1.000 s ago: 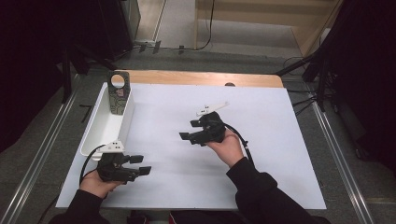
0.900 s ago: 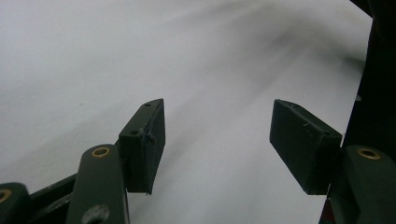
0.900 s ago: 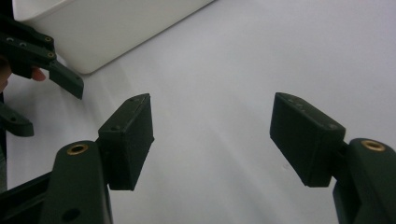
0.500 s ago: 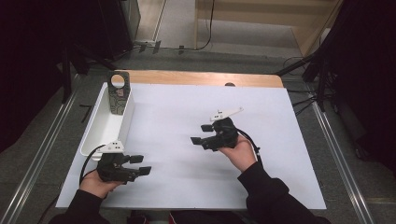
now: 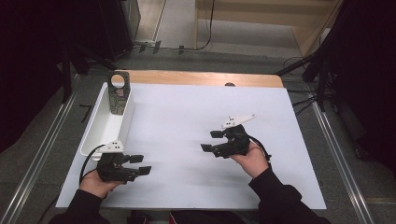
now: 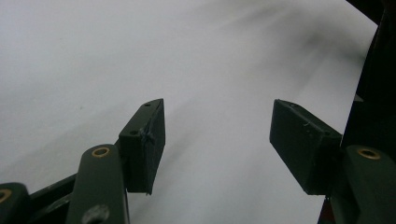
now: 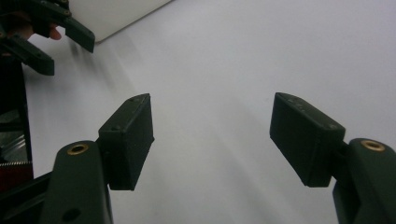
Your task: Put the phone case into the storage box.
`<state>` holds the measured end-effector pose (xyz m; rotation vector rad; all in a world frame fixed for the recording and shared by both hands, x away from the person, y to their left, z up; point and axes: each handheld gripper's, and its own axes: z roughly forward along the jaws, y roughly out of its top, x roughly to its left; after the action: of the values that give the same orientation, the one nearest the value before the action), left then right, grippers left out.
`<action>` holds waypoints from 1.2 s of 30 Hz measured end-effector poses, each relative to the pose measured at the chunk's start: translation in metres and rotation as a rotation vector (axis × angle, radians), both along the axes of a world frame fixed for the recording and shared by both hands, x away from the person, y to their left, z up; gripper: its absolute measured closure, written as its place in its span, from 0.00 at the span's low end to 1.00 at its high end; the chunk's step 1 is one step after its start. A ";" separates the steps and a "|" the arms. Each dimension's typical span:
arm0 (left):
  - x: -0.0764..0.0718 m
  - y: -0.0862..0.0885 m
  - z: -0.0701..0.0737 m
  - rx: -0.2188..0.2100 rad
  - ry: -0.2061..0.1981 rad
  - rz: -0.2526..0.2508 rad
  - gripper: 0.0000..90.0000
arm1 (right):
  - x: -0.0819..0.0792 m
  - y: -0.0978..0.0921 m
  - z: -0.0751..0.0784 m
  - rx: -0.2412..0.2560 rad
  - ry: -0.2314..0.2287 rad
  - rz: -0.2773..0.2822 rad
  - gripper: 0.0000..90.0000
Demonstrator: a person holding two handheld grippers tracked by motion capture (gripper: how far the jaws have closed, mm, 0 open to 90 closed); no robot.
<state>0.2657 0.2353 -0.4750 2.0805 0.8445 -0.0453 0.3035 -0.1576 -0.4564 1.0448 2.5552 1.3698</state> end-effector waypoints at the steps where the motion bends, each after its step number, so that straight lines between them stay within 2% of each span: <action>1: 0.000 0.000 0.000 -0.001 0.000 -0.001 0.40 | -0.002 -0.001 -0.001 -0.004 -0.003 0.002 0.32; 8: -0.001 0.000 0.001 -0.003 -0.002 -0.003 0.40 | -0.014 -0.009 -0.007 -0.014 0.002 0.015 0.32; 16: 0.000 0.001 0.001 -0.002 -0.003 -0.005 0.40 | -0.026 -0.023 -0.013 0.016 0.022 0.001 0.32; 29: -0.001 0.001 0.001 -0.005 -0.004 -0.012 0.40 | -0.040 -0.048 -0.019 -0.016 0.015 -0.023 0.32; 36: -0.001 0.001 0.001 -0.008 -0.005 -0.014 0.40 | -0.048 -0.064 -0.021 -0.025 -0.004 -0.048 0.32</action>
<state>0.2646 0.2367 -0.4743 2.0782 0.8260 -0.0507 0.2559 -0.2212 -0.4771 1.0913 2.5205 1.3229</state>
